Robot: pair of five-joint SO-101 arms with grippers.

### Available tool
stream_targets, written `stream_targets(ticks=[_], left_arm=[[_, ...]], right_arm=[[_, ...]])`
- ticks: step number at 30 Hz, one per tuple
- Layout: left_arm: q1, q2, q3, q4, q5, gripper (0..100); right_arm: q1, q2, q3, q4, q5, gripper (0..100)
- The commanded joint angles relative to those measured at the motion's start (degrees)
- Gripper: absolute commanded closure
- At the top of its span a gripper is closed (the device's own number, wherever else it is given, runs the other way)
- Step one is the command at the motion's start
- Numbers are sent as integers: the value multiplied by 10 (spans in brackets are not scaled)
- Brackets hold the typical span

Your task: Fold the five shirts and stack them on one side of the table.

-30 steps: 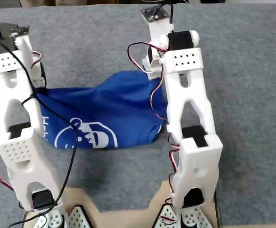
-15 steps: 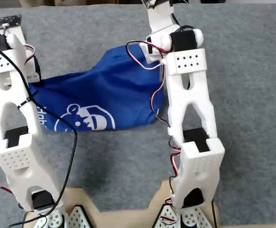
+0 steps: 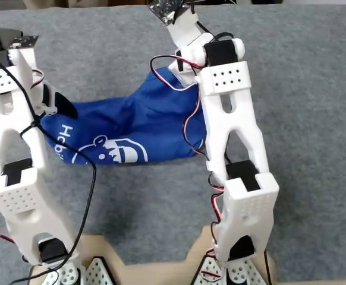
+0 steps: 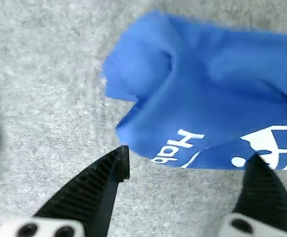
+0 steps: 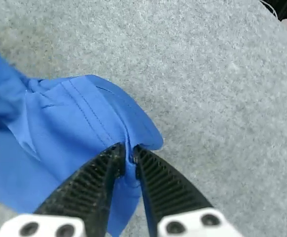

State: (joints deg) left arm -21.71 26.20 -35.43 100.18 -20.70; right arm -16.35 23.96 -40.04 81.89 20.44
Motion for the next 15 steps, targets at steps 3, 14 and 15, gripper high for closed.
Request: stream_targets(ticks=[3,14,15], left_arm=[[-11,-20,-40,-40,17,612],[48,128,-44,-264,175,616],[50,141,-44,-269,175,616]], right_arm=[[-11,-42,30,-13,39,993],[-15,-42,38,-14,51,993],[-15,-42,38,-14,50,993]])
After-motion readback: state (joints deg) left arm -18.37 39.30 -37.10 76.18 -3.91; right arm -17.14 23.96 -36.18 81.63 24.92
